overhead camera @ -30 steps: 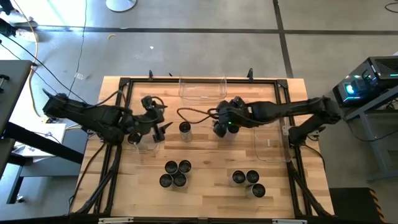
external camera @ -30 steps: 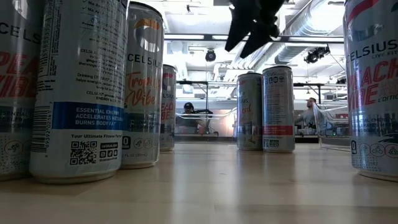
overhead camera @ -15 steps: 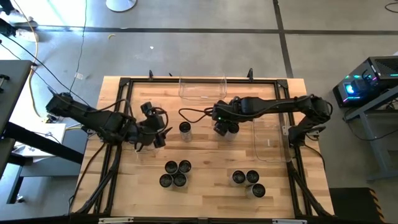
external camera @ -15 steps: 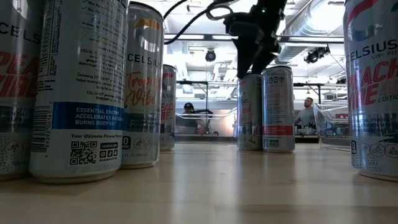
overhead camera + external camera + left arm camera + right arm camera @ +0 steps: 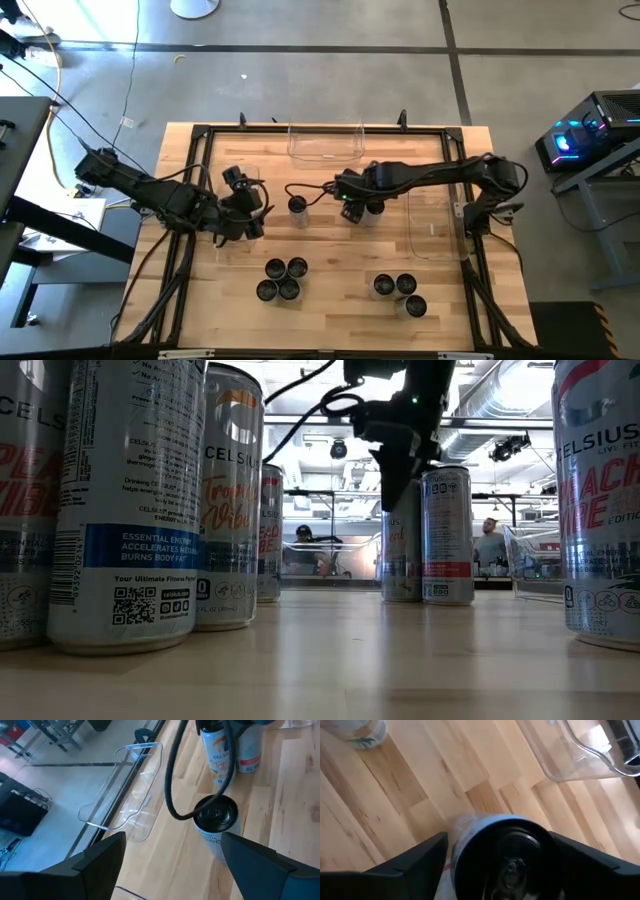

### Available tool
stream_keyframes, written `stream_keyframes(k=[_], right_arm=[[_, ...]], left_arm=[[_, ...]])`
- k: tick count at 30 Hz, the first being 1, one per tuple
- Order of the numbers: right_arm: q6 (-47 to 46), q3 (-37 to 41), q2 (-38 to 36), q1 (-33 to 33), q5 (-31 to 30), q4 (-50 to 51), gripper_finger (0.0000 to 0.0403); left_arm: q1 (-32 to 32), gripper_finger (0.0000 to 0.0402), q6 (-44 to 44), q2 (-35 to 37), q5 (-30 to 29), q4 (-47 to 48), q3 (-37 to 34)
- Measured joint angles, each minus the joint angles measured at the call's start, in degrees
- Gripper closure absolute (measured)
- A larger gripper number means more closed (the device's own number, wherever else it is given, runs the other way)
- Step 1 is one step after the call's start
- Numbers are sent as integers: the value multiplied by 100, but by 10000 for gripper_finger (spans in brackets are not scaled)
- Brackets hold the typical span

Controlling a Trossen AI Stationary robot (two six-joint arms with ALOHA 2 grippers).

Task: Sort soda cans
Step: Put the white-yellow soda can into the left transparent bin

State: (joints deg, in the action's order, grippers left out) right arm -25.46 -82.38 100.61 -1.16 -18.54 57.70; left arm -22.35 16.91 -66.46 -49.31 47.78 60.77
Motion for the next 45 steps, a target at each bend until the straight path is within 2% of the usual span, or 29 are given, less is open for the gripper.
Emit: stream_keyframes(k=[5, 6, 12, 16, 23, 26, 34, 41, 45], right_arm=[[48, -82, -25, 123, 54, -77, 156], [93, -153, -25, 162, 58, -83, 158], [385, -680, -35, 475, 31, -245, 158], [898, -914, -34, 803, 144, -516, 158], [1460, -981, 329, 1466, 669, -866, 158], [1546, -979, 522, 1692, 716, -967, 158], [1533, -981, 832, 1838, 859, -1016, 158], [1510, -985, 877, 1780, 879, -1042, 84], [1551, -985, 879, 1762, 861, -1044, 67]], left_arm=[[-11, 80, 57, 0, -97, 112, 0], [-21, 80, 55, 0, -103, 110, 0], [-26, 80, 55, 0, -200, 151, 0], [-26, 80, 53, 0, -202, 200, 0], [-61, 80, 53, 0, -197, 198, 0], [-119, 80, 50, 0, -193, 199, 0], [-210, 80, 50, 0, -185, 193, 0], [-210, 80, 50, 0, -186, 193, 0], [-210, 80, 50, 0, -187, 195, 0]])
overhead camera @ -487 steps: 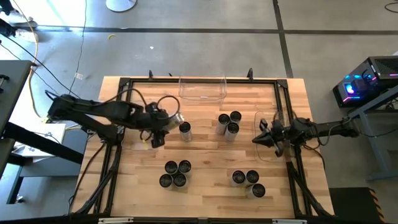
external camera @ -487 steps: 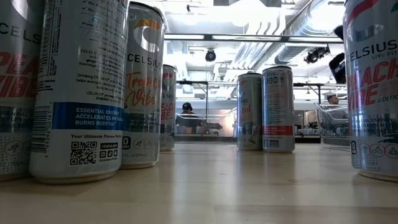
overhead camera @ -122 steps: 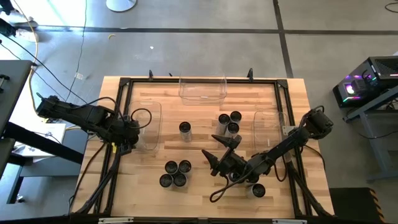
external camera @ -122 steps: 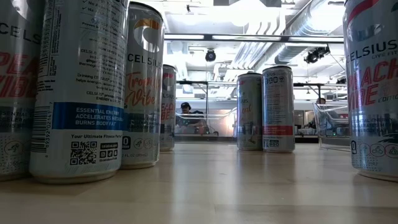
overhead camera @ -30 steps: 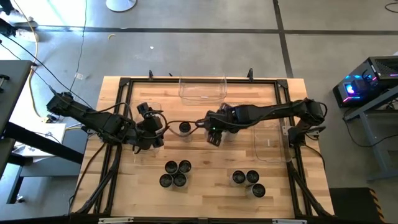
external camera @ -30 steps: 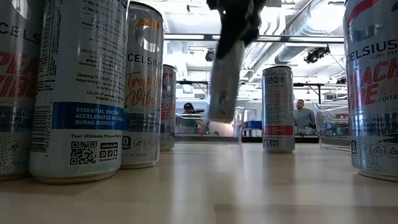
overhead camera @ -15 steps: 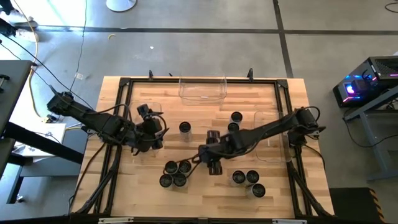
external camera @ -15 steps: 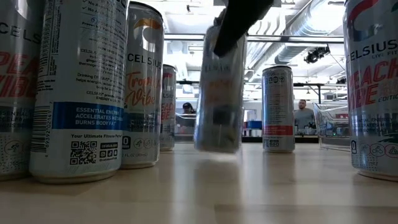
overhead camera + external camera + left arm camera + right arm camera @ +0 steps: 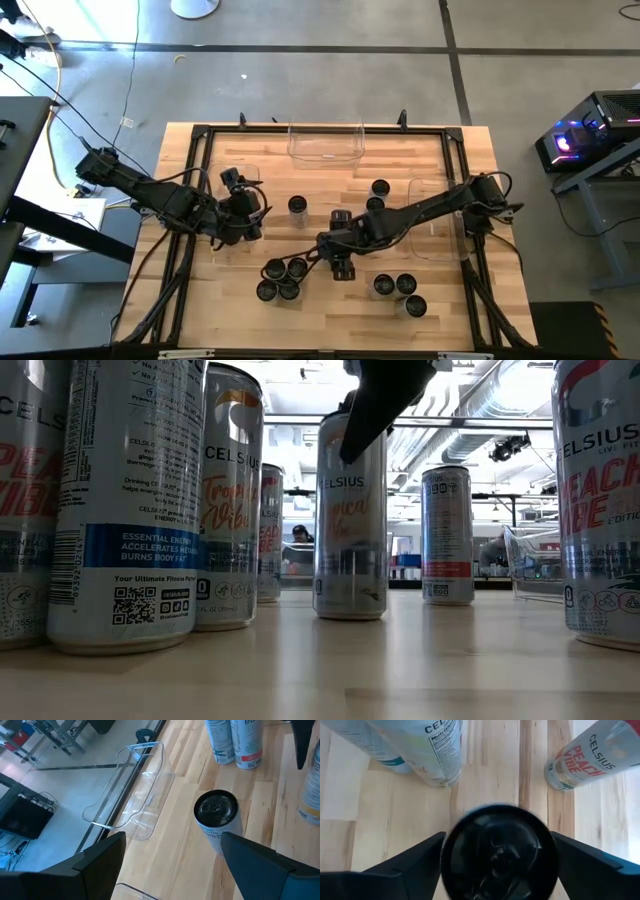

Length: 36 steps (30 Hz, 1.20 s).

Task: Sort soda cans
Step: Put the white-yellow soda can into the left transparent bin

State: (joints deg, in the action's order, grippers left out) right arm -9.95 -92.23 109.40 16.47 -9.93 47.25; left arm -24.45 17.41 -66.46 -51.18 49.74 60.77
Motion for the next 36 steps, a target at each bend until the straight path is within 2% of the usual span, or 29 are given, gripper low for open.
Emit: stream_keyframes(k=[4, 9, 14, 17, 20, 22, 26, 29, 32, 36], right_arm=[[145, -105, -15, 49, -211, 51, 64], [441, -749, -43, 288, -647, 501, 63], [632, -1173, -156, 744, -1686, 1121, 62], [211, -839, -529, 1099, -2561, 1294, 62], [-610, -185, -1007, 1466, -3416, 1288, 61], [-1204, 284, -1319, 1688, -3783, 1178, 61], [-2185, 1152, -1822, 2019, -4132, 692, 61], [-2637, 1666, -2037, 2161, -4384, 267, 61], [-2871, 1987, -2129, 2258, -4809, -62, 61], [-2866, 2092, -2135, 2328, -5271, -283, 61]], left_arm=[[0, 80, -2, 0, 0, -2, 0], [-37, 80, -129, 0, 0, -67, 0], [-261, 80, -672, -92, 110, -828, 0], [-371, 80, -1243, -244, 643, -1616, 2], [-372, 80, -1838, -487, 1503, -2481, 2], [-341, 80, -2266, -716, 1995, -3031, 2], [-149, 80, -2920, -1275, 2840, -4149, 2], [97, 80, -2991, -1771, 3256, -4905, 16], [431, 80, -2764, -2269, 3432, -4872, 338], [868, 80, -2552, -2788, 3966, -4026, 925]])
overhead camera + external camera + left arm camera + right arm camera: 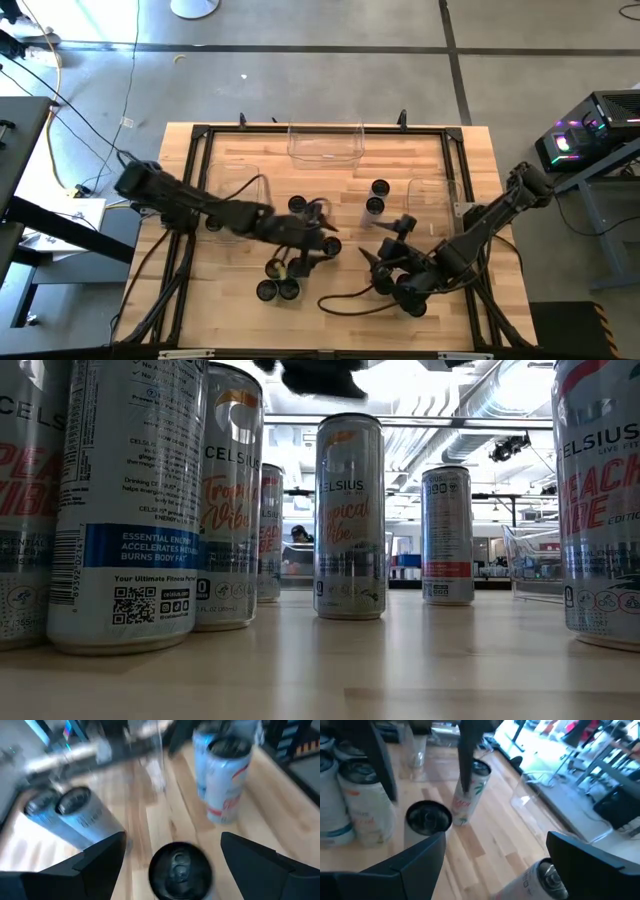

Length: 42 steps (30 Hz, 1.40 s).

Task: Sort soda cans
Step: Put the white-yellow soda can into the left transparent bin

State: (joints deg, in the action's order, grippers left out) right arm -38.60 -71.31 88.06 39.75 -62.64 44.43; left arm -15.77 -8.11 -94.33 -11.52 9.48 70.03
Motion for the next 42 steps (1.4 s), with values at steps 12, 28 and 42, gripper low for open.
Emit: stream_keyframes(k=[12, 28, 42], right_arm=[[4, 0, -1, 6, -117, -96, 61], [11, 0, -1, 6, -95, -110, 61], [74, 0, -1, 6, -100, -99, 61]], left_arm=[[415, 80, 102, -647, 952, 664, 491], [400, 112, 145, -629, 978, 994, 491], [289, 154, -29, -249, 387, 1655, 1039]])
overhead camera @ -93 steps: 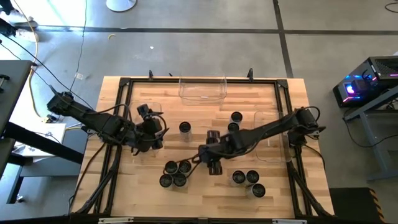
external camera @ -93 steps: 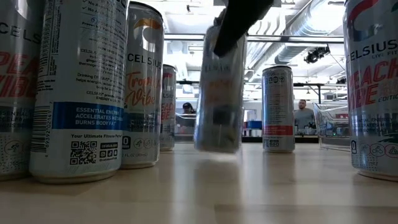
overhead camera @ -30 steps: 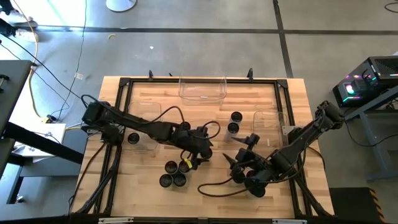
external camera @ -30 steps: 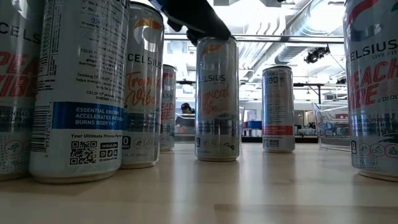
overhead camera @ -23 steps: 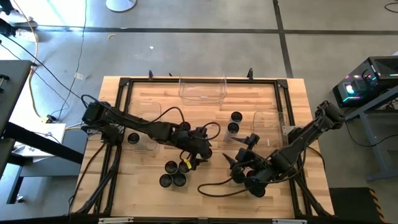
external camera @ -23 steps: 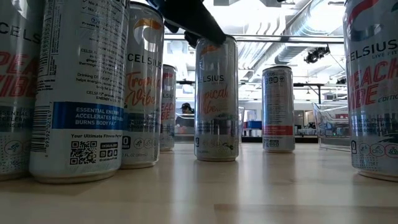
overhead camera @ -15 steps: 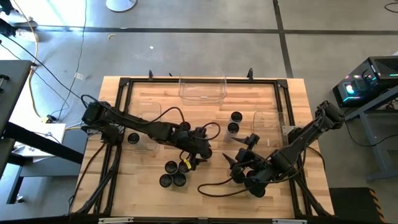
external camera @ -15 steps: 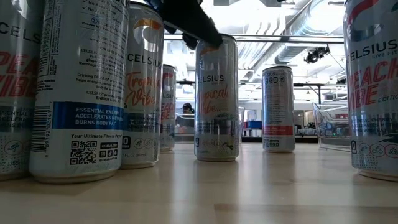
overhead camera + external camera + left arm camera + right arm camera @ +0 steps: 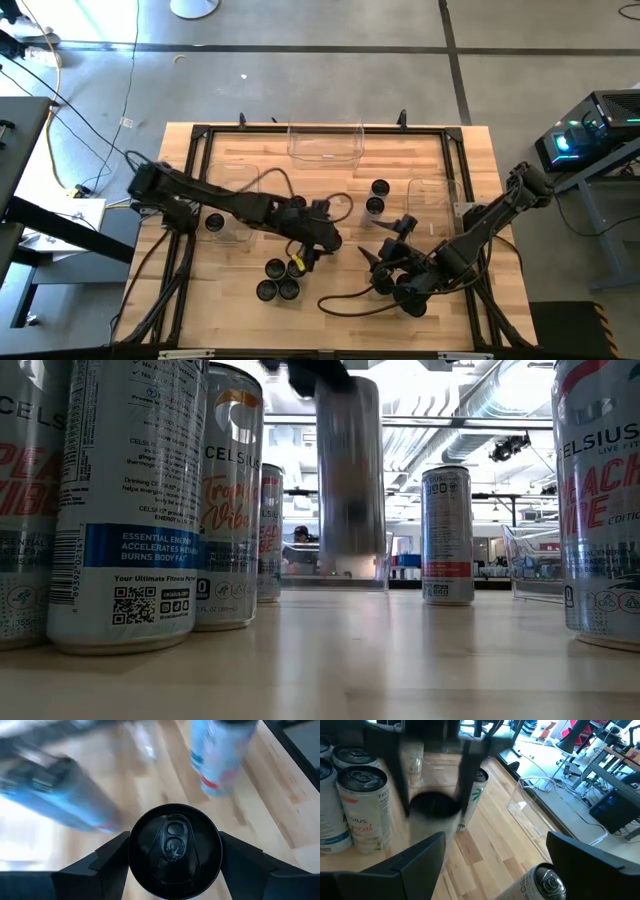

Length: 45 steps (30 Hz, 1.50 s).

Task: Sort soda cans
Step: Put the white-yellow soda can into the left transparent bin

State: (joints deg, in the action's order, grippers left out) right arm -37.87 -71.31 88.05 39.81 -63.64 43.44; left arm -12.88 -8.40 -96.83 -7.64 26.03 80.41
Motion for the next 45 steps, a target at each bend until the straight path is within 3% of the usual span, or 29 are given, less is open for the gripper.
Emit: stream_keyframes(k=[6, 11, 15, 18, 29, 45], right_arm=[[37, -2, 0, 0, -18, 0, 61], [78, -2, 0, 0, -115, 14, 61], [81, -2, 1, -2, -335, 17, 61], [83, -2, 2, -9, -387, 6, 61], [127, -2, 2, -94, -387, -87, 61], [190, -2, 2, -204, -389, -149, 61]], left_arm=[[-251, 154, 244, 1443, -909, 882, 149], [-675, 154, 1049, 2735, -1622, 2186, 174], [-1063, 154, 1943, 3350, -2182, 3552, 153], [-1239, 154, 2560, 3713, -2517, 4070, -47], [-1270, 149, 3240, 4200, -2201, 4075, -1546], [-1274, 149, 3616, 4211, -1555, 4045, -2444]])
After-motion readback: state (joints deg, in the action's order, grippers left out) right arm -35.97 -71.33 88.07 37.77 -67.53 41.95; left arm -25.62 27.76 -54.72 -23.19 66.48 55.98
